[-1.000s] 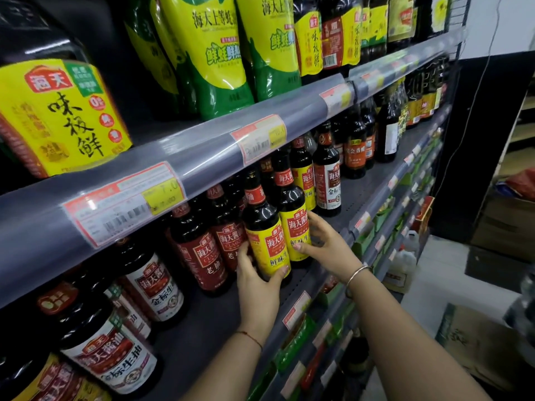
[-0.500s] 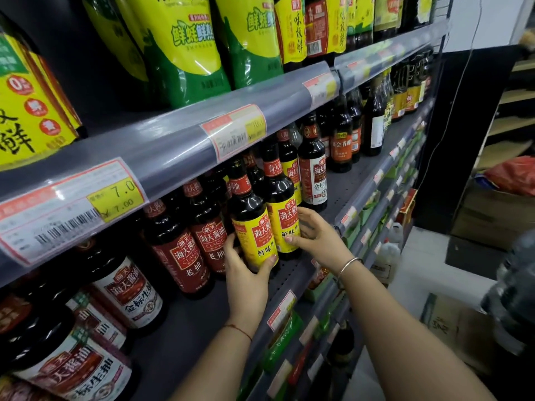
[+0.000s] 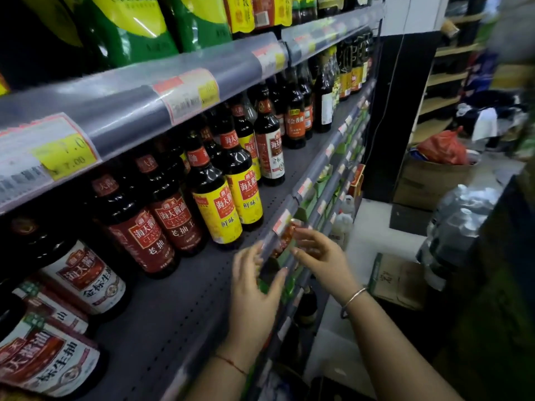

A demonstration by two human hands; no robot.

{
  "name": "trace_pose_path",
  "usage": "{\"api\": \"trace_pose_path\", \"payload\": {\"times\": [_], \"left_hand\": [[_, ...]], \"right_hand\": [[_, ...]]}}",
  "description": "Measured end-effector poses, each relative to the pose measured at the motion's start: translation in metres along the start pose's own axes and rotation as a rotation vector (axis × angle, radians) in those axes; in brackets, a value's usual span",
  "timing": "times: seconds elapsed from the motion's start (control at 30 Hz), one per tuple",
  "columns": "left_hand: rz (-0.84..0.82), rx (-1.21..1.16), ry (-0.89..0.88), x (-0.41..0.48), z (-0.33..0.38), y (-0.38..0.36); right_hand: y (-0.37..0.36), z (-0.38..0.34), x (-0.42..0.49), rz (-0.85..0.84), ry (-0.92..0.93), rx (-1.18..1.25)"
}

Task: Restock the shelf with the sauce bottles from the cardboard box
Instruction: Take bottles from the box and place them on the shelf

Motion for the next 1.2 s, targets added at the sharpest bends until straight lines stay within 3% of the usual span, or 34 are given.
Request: {"api": "trace_pose_path", "payload": {"times": [0.23,0.57,0.93,1.2], "left_hand": [[-0.425,-0.05,0.21,-0.075,-0.09,-0.097],[-0.728,-0.101,0.511,-0.226,-0.293,-0.226],[-0.749,0.008,0.747,-0.34,-0.491,-0.299],[-0.677,0.117,0.711,-0.364,-0.563,-0.341]], "right_hand": [[0.035,0.116,-0.099,0.115,-0.276,-0.196],[0.023,0.367,-0.227,0.159,-0.642,-0.262],[-0.039,0.61,-0.303,0.124,-0.808,-0.279],[-0.059,0.698,-0.307,0.136,-0.775,-0.341]]}}
Point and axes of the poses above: each hand's wrist, its own x-axis towards the middle knuckle, its own y-axis out of the back of the hand, z = x × y, the point moved 4 cm from there along x, towards the middle knuckle, and after that the axes turned 6 degrees about -x, right-handed, at the moved point
